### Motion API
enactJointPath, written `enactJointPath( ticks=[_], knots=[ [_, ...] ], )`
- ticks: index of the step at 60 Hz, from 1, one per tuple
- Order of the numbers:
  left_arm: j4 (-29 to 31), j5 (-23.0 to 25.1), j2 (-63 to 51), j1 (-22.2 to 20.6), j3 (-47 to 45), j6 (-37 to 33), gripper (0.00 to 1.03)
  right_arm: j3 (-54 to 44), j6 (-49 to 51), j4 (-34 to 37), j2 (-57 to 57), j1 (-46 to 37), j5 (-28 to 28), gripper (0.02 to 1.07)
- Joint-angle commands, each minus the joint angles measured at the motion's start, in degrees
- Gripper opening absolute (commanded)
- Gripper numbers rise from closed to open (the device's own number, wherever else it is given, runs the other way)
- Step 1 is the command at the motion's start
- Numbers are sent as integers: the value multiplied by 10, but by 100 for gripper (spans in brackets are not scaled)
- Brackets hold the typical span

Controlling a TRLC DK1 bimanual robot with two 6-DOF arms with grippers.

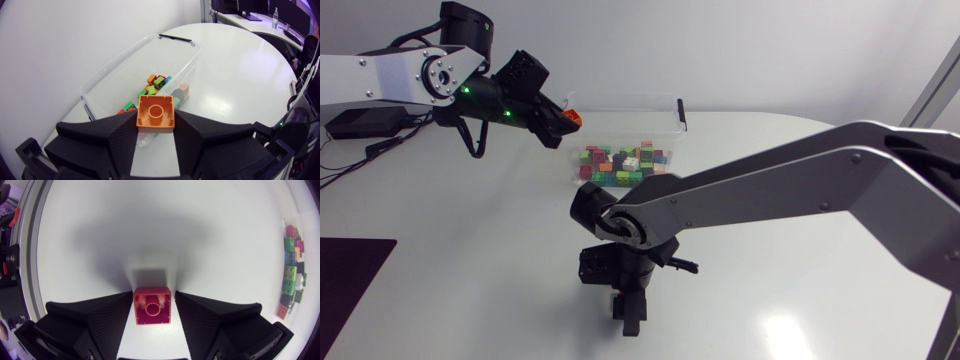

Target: Place the duplo bricks in the container

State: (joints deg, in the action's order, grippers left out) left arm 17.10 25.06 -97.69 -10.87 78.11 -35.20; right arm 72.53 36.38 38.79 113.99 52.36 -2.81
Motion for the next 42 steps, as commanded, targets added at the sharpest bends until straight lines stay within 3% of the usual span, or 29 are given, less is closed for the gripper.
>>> enactJointPath(
  ticks=[1,6,24,42],
  knots=[
    [3,4,-16,3,10,-12,33,-23,-8,3,-10,-6,10,56],
    [3,4,-16,1,13,-11,33,-27,-8,2,-13,-8,10,29],
    [3,3,-33,-9,40,-1,33,-49,-9,26,-90,-20,11,27],
    [4,-9,-114,-20,147,44,33,-40,2,68,-185,-74,11,27]
  ],
)
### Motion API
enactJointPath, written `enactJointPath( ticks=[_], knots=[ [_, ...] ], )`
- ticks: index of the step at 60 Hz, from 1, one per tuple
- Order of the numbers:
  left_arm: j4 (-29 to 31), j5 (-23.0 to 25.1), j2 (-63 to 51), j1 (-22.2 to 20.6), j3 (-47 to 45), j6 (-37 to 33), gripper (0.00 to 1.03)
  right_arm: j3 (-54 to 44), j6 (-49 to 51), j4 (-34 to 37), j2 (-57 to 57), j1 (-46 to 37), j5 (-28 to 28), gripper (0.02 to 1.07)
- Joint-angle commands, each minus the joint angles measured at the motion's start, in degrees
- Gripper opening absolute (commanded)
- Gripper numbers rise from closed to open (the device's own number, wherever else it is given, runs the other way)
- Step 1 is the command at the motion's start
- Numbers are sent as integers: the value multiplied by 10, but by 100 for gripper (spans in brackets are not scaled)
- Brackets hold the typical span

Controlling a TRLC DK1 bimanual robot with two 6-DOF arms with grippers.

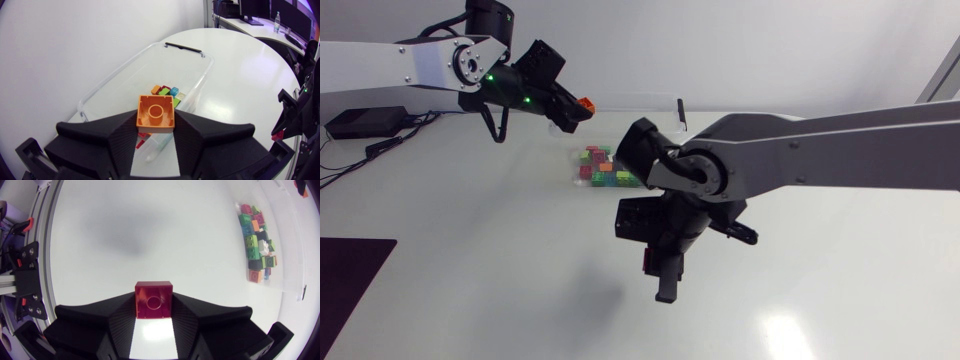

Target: Place the duplo bricks in the container

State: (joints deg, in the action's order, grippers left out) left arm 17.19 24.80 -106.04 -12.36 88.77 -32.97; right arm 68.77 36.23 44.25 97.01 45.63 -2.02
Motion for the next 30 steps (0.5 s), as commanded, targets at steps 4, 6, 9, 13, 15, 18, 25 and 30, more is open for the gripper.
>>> enactJointPath(
  ticks=[4,6,9,13,15,18,25,30],
  knots=[
    [2,-10,-56,-6,74,40,34,2,4,17,-25,-15,2,27],
    [2,-12,-67,-6,90,48,34,4,6,18,-28,-18,2,27],
    [2,-14,-80,-5,104,56,34,7,6,18,-31,-19,1,27],
    [0,-26,-100,-6,128,71,34,14,6,18,-36,-24,-4,27],
    [-4,-27,-105,-5,133,78,34,16,6,17,-38,-26,-4,27],
    [-14,-35,-117,-4,143,92,35,23,5,18,-41,-30,-6,27],
    [-34,-63,-138,-5,156,114,49,43,3,17,-47,-44,-9,27],
    [-39,-99,-156,-8,171,124,91,59,2,17,-53,-54,-11,27]
  ],
)
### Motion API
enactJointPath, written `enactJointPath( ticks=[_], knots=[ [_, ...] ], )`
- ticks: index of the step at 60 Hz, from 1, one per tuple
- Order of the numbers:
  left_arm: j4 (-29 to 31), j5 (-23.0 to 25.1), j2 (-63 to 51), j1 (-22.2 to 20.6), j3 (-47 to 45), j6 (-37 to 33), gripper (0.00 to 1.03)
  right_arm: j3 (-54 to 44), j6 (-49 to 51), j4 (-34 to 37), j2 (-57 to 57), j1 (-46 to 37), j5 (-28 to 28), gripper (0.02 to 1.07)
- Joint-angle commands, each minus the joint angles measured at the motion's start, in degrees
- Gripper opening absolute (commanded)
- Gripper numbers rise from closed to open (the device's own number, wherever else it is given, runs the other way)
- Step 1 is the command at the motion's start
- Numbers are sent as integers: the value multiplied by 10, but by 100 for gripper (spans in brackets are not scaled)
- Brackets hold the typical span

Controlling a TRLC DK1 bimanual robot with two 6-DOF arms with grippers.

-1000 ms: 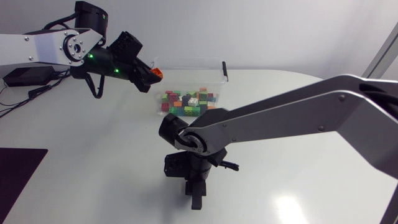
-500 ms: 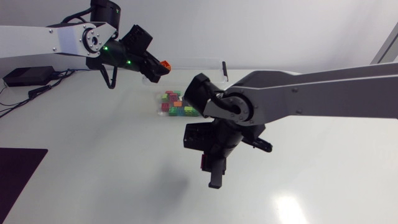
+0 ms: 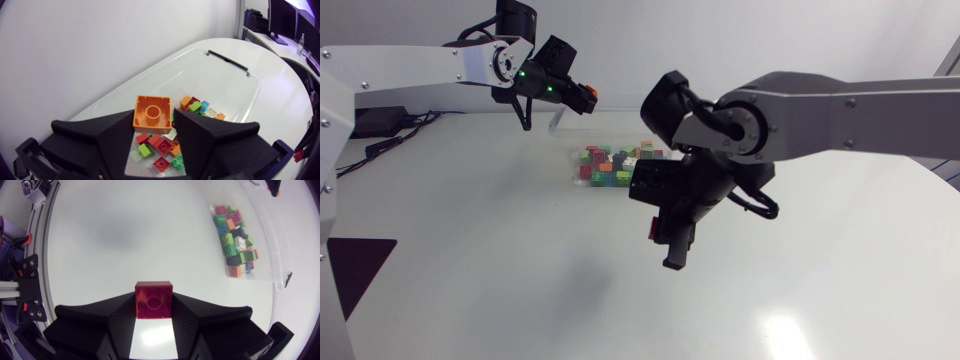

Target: Place the duplo bricks in the container

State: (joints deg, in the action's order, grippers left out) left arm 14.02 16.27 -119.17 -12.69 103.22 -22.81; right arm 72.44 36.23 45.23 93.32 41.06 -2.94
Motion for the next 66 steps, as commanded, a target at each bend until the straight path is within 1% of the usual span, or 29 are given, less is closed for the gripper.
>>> enactJointPath(
  ticks=[1,6,7,11,16,17,22,29,36,42,51,59,66],
  knots=[
    [-7,-27,-29,-6,32,29,99,30,2,8,-17,-12,-3,27],
    [-8,-41,-30,-5,39,48,99,52,-3,7,-20,-23,-4,27],
    [-9,-53,-28,-5,41,54,99,57,-4,7,-19,-26,-5,27],
    [-11,-69,-17,-4,40,63,99,81,-9,5,-17,-38,-7,27],
    [-11,-77,6,-3,25,65,99,104,-16,0,-11,-52,-14,27],
    [-13,-79,23,-4,11,64,99,111,-20,-6,-9,-58,-17,27],
    [-35,-81,70,-3,-37,61,99,132,-33,-25,2,-75,-23,27],
    [-35,-85,115,0,-79,61,99,161,-57,-56,18,-92,-32,27],
    [-36,-85,160,12,-123,64,99,196,-81,-89,45,-109,-41,27],
    [-54,-85,200,27,-170,61,99,229,-98,-110,73,-125,-51,27],
    [-82,-85,257,41,-232,58,99,254,-125,-161,103,-135,-57,27],
    [-87,-85,294,47,-274,46,99,273,-142,-198,136,-143,-59,27],
    [-113,-76,330,60,-326,43,99,283,-154,-238,164,-154,-61,27]
  ],
)
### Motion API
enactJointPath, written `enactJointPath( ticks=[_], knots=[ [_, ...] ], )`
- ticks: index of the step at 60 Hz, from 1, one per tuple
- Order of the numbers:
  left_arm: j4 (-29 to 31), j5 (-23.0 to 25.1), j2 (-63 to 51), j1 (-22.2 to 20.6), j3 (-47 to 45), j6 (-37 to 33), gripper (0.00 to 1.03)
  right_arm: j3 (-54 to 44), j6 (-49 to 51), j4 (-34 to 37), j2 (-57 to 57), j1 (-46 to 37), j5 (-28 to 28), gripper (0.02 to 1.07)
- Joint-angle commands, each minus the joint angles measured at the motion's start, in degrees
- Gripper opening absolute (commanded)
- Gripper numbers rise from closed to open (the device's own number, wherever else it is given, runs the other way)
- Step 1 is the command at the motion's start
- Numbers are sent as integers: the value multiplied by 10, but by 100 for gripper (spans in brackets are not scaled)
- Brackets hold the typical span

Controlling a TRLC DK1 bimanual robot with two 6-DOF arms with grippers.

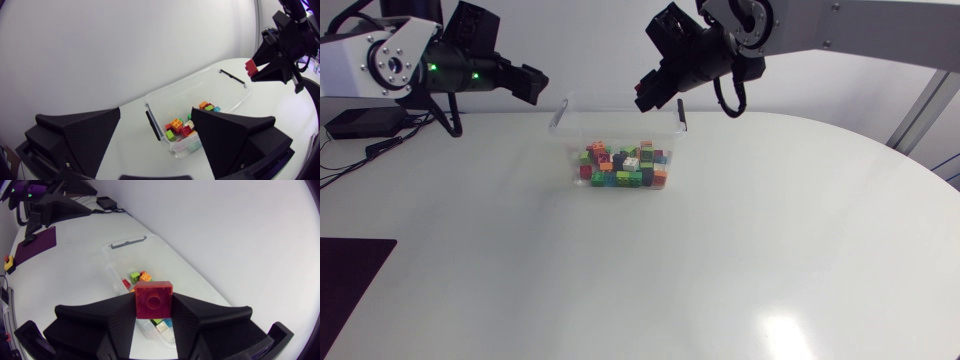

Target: Place the duplo bricks in the container

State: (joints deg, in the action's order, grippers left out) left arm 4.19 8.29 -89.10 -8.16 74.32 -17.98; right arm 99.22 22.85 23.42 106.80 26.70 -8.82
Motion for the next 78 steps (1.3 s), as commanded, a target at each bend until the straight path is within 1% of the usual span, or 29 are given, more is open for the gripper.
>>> enactJointPath(
  ticks=[1,5,14,19,24,25,27,28,30,31,36,42,50,55,61,66,69,76,78],
  knots=[
    [-15,6,31,16,-39,-6,99,17,-21,-23,32,-12,-2,27],
    [-24,15,45,25,-62,-2,99,20,-27,-43,46,-19,-6,27],
    [-40,15,80,31,-101,2,99,30,-41,-87,75,-31,-15,27],
    [-41,15,106,32,-118,4,99,43,-48,-100,95,-31,-15,27],
    [-44,15,128,33,-134,18,99,52,-55,-120,111,-31,-15,30],
    [-44,15,131,33,-136,20,99,59,-55,-118,118,-31,-15,35],
    [-44,15,136,33,-141,21,99,71,-56,-115,130,-30,-15,52],
    [-44,15,140,33,-146,22,99,81,-56,-112,140,-30,-14,74],
    [-44,15,144,33,-152,22,99,88,-57,-112,150,-29,-12,97],
    [-44,15,147,33,-153,22,99,91,-56,-115,155,-28,-11,105],
    [-44,15,168,36,-174,24,99,96,-55,-121,169,-24,-10,103],
    [-44,15,197,41,-197,24,99,83,-57,-128,155,-23,-1,103],
    [-44,15,228,56,-223,24,99,14,-56,-166,94,-27,20,103],
    [-44,15,250,61,-241,24,99,-32,-57,-183,47,-31,54,103],
    [-45,15,280,68,-263,27,99,-112,-62,-216,-31,-45,96,103],
    [-46,16,301,75,-278,35,99,-168,-67,-232,-90,-59,117,103],
    [-47,15,315,79,-291,34,99,-207,-68,-239,-129,-66,144,103],
    [-50,15,347,87,-316,33,99,-299,-67,-290,-212,-81,192,103],
    [-52,15,358,87,-327,32,99,-322,-67,-293,-235,-84,199,103]
  ],
)
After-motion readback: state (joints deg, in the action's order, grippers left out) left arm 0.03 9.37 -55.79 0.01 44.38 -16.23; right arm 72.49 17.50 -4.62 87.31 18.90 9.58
